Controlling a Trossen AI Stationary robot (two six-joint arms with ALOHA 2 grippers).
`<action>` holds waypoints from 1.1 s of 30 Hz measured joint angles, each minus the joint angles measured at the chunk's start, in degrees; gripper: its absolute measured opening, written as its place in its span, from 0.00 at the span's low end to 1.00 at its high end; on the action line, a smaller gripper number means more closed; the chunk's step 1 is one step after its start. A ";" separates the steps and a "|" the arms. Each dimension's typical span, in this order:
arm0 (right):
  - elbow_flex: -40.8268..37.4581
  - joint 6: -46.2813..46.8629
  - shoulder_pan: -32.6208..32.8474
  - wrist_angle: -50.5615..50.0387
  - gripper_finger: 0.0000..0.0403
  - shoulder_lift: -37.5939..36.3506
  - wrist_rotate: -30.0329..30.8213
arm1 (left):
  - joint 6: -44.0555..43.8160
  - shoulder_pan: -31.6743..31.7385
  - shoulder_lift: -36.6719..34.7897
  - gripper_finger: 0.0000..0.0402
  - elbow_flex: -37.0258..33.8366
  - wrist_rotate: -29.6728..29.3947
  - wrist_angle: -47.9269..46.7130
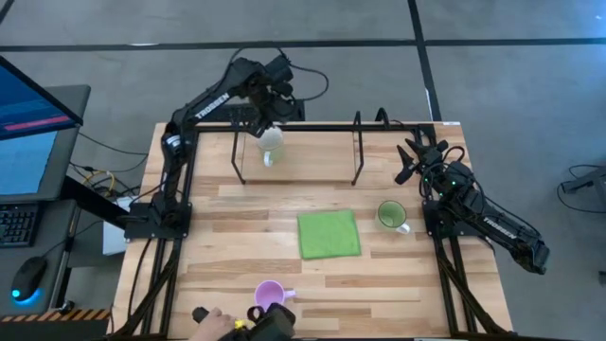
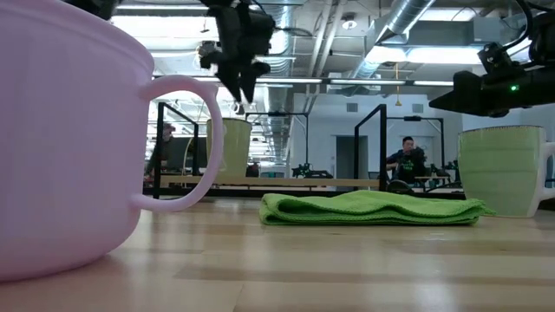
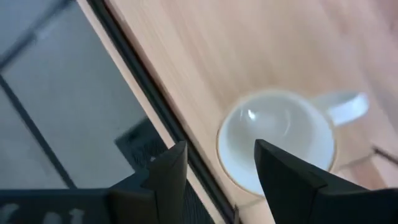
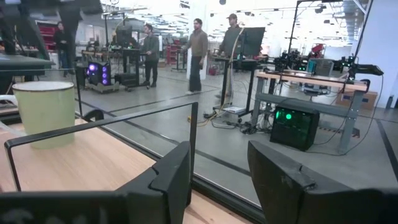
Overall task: Stack small to large cups/mugs on shelf
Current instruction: Put the green mug on the shelf
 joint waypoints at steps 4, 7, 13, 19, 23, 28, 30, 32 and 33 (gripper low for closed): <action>-0.02 0.06 0.00 -0.01 0.46 0.00 -0.01 | -3.48 1.01 -3.30 0.45 -0.02 7.87 1.06; 0.00 0.29 0.00 -0.01 0.46 0.00 -0.14 | -8.19 1.65 -6.58 0.45 -0.02 13.96 2.92; 0.00 1.16 0.02 -0.01 0.46 0.00 -0.60 | -13.68 2.04 -13.53 0.45 -0.02 24.88 4.70; 0.00 3.22 0.05 -0.01 0.46 0.00 -0.87 | -21.25 1.97 -20.68 0.45 -0.02 31.81 6.45; 0.48 4.42 0.13 -1.09 0.46 -0.01 -1.17 | -25.67 1.44 -23.68 0.45 -0.07 35.82 8.59; 0.55 5.55 0.15 -0.88 0.46 0.00 -3.57 | -27.99 1.34 -27.11 0.45 -3.29 38.39 10.22; 0.59 6.74 0.17 -1.11 0.46 0.00 -3.88 | -28.08 1.41 -28.79 0.45 -7.80 40.39 11.03; 0.62 7.44 0.39 -1.14 0.46 0.00 -3.88 | -27.96 1.38 -31.43 0.45 -13.72 40.89 13.51; 0.63 7.45 0.61 -1.14 0.46 0.00 -3.90 | -28.65 1.36 -33.25 0.45 -17.18 40.83 16.01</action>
